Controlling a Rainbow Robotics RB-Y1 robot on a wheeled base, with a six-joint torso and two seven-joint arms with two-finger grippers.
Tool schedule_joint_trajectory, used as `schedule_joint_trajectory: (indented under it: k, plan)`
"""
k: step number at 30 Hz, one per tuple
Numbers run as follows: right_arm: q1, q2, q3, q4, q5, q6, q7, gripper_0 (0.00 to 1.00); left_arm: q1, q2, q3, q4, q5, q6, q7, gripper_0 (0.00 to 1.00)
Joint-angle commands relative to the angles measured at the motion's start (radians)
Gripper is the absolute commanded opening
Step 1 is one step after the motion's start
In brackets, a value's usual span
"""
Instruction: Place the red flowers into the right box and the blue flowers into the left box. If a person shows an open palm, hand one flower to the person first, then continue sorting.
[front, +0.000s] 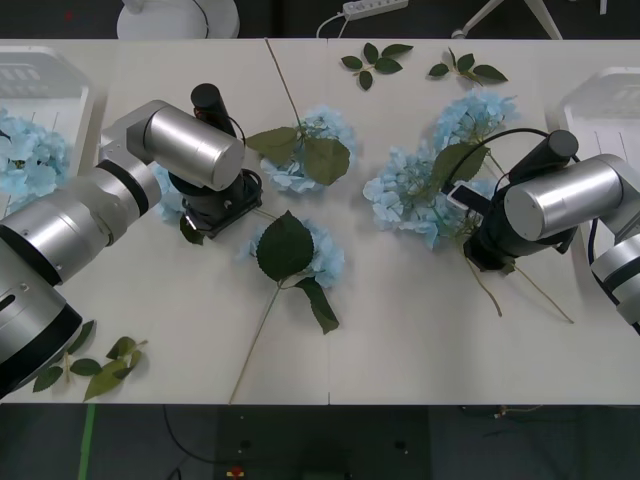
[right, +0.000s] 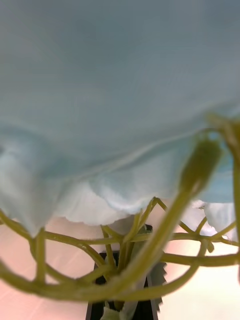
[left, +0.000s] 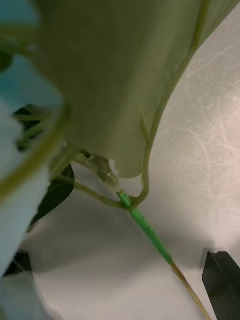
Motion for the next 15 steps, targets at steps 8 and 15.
schedule_joint_trajectory:
  k: [8,15]
  plan:
    - [-0.040,-0.342,-0.062,-0.312,-0.304,0.151,0.004,0.00,-0.057,-0.063,-0.017,0.060,-0.078,-0.004,-0.064,1.00]
    - [-0.016,-0.487,-0.120,-0.407,-0.407,0.156,0.024,0.00,-0.057,-0.063,-0.017,0.065,-0.077,0.004,-0.074,0.02]
